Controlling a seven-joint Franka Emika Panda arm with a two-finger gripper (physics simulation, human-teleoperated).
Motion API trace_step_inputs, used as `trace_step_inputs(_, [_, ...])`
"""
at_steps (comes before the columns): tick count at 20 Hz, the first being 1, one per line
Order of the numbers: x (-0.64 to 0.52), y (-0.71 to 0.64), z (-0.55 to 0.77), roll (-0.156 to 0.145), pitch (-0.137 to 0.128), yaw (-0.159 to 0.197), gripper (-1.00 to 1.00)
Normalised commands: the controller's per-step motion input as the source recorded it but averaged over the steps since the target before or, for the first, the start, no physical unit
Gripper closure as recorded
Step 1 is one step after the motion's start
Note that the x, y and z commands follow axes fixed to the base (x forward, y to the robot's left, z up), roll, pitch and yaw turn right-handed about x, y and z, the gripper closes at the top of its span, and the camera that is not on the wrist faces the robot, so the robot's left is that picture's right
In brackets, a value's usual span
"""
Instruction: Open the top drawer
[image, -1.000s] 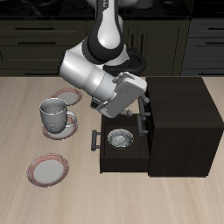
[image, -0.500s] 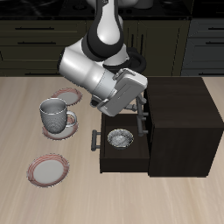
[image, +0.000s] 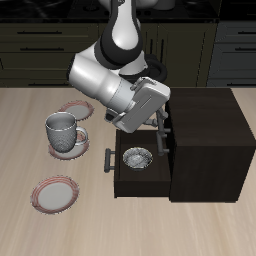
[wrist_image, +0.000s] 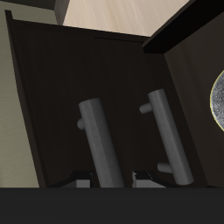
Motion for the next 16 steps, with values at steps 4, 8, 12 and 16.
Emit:
trace_step_inputs(4, [-0.02, -0.01, 0.01, -0.011, -0.007, -0.006, 1.0])
trace_step_inputs(8, [0.02, -0.11, 0.01, -0.023, -0.006, -0.006, 1.0])
trace_step_inputs(12, [0.03, -0.31, 0.08, -0.036, -0.015, 0.007, 1.0])
trace_step_inputs(16, [0.03, -0.29, 0.1, -0.045, -0.014, 0.005, 1.0])
